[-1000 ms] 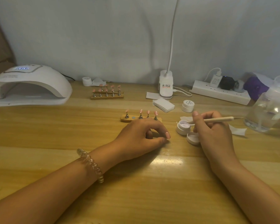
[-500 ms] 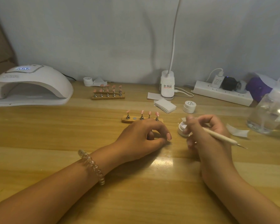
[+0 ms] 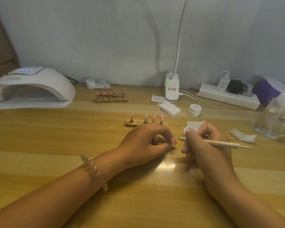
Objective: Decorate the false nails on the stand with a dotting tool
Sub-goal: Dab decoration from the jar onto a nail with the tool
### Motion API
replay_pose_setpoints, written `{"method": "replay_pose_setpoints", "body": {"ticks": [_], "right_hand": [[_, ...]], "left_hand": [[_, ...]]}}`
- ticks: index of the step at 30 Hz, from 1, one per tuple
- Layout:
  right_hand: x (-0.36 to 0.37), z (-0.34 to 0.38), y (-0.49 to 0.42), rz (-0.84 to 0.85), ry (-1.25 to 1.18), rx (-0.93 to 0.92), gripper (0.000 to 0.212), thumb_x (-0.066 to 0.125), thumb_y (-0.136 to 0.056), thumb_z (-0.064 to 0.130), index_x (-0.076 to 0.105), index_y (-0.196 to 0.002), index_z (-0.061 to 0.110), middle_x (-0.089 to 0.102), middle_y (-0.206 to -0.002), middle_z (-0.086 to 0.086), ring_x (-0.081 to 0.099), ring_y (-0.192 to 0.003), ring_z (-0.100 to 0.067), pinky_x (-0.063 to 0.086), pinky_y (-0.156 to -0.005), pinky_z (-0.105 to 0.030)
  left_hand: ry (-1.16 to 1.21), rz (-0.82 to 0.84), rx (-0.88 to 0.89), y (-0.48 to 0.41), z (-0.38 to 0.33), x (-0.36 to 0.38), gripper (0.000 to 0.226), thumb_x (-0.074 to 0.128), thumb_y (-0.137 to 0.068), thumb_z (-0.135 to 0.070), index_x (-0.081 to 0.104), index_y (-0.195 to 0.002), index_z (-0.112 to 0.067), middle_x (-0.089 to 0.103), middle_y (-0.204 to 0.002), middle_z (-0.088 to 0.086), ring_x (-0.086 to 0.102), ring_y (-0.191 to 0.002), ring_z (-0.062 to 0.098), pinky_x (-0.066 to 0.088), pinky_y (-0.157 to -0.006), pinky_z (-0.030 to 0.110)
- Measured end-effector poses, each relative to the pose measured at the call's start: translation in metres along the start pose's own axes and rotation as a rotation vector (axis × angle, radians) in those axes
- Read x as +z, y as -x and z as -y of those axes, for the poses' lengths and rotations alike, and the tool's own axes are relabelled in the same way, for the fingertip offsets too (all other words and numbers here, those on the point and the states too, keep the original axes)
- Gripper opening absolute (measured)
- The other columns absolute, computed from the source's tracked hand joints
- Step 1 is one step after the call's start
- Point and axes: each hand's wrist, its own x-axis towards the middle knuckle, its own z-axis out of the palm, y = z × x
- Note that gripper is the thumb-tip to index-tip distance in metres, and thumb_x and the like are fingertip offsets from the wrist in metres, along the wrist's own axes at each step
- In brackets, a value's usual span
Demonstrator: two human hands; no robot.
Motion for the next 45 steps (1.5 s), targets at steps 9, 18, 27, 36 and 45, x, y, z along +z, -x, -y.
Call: {"method": "replay_pose_setpoints", "body": {"ticks": [9, 18, 27, 36, 45], "right_hand": [[0.000, -0.001, -0.001, 0.017, 0.028, 0.003, 0.018, 0.063, -0.083, 0.012, 0.049, -0.073, 0.004, 0.064, -0.053, -0.013, 0.055, -0.042, -0.008, 0.045, -0.040, -0.020], [0.001, -0.001, -0.001, 0.026, 0.048, 0.007, 0.016, 0.062, -0.080, 0.011, 0.048, -0.073, 0.006, 0.064, -0.053, -0.013, 0.055, -0.042, -0.011, 0.047, -0.039, -0.027], [0.001, -0.003, -0.003, -0.010, 0.040, 0.003, 0.018, 0.063, -0.081, 0.012, 0.048, -0.071, 0.009, 0.064, -0.052, -0.011, 0.054, -0.041, -0.011, 0.047, -0.040, -0.029], [0.001, -0.005, -0.002, 0.008, 0.042, -0.015, 0.017, 0.062, -0.080, 0.010, 0.048, -0.073, 0.004, 0.064, -0.053, -0.014, 0.055, -0.041, -0.010, 0.047, -0.038, -0.026], [-0.008, -0.004, -0.010, -0.147, 0.039, -0.226, 0.028, 0.065, -0.091, 0.040, 0.061, -0.079, 0.015, 0.062, -0.053, 0.005, 0.053, -0.045, -0.001, 0.040, -0.043, -0.014]], "left_hand": [[0.003, 0.004, 0.007, 0.000, 0.000, -0.001, 0.012, 0.073, -0.086, -0.022, 0.070, -0.086, -0.034, 0.063, -0.087, -0.020, 0.052, -0.061, 0.007, 0.049, -0.062, 0.038], [0.012, -0.002, 0.011, -0.001, 0.003, 0.000, 0.012, 0.074, -0.085, -0.021, 0.071, -0.086, -0.033, 0.062, -0.085, -0.021, 0.051, -0.060, 0.005, 0.047, -0.061, 0.034], [0.023, 0.005, 0.009, -0.001, 0.003, 0.000, 0.014, 0.074, -0.086, -0.021, 0.070, -0.085, -0.034, 0.064, -0.088, -0.018, 0.051, -0.060, 0.005, 0.047, -0.062, 0.034], [0.024, 0.007, 0.007, -0.001, 0.003, 0.000, 0.011, 0.074, -0.086, -0.020, 0.072, -0.088, -0.031, 0.063, -0.087, -0.019, 0.053, -0.060, 0.002, 0.045, -0.061, 0.028], [0.028, 0.013, -0.004, -0.001, 0.005, 0.001, 0.010, 0.074, -0.087, -0.022, 0.072, -0.087, -0.032, 0.065, -0.089, -0.020, 0.052, -0.061, 0.004, 0.043, -0.061, 0.029]]}}
